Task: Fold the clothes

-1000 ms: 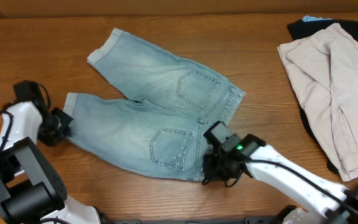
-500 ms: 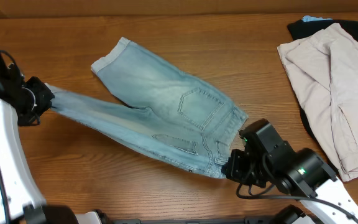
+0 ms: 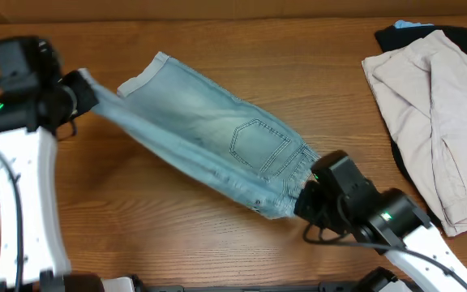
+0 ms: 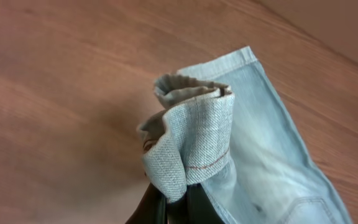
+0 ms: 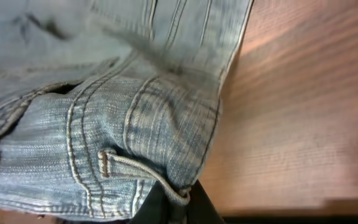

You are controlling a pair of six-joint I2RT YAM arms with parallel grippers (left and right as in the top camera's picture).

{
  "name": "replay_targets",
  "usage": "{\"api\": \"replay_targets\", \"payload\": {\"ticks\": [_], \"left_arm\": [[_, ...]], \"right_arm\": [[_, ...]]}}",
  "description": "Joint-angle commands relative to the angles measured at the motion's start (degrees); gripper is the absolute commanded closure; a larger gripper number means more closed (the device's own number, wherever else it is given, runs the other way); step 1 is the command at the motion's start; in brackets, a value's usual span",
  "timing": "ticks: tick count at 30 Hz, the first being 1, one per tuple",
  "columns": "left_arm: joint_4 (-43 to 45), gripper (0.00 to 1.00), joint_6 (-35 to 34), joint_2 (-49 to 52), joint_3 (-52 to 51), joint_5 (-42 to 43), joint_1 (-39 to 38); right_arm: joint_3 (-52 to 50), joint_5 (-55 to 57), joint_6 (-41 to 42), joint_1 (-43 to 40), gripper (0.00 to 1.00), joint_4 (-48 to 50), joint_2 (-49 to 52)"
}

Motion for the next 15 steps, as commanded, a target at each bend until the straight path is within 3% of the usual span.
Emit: {"api": "replay_targets", "payload": {"ticks": [1, 6, 15], "left_arm": [[3.41, 0.96, -1.33, 5.64, 1.31, -5.92, -1.97], [9.05, 0.96, -3.32, 13.49, 1.31, -5.9, -3.91], [19.34, 0.93, -4.74, 22.51, 1.31, -5.88, -8.11]], "right_arm": [[-0.33, 8.28, 1.33, -1.33, 0.96, 1.6, 4.42], [-0.55, 12.39, -0.37, -6.32, 0.96, 7.08, 11.72], [-0.55, 10.8, -9.79, -17.07, 0.93, 25.62, 23.37]]}}
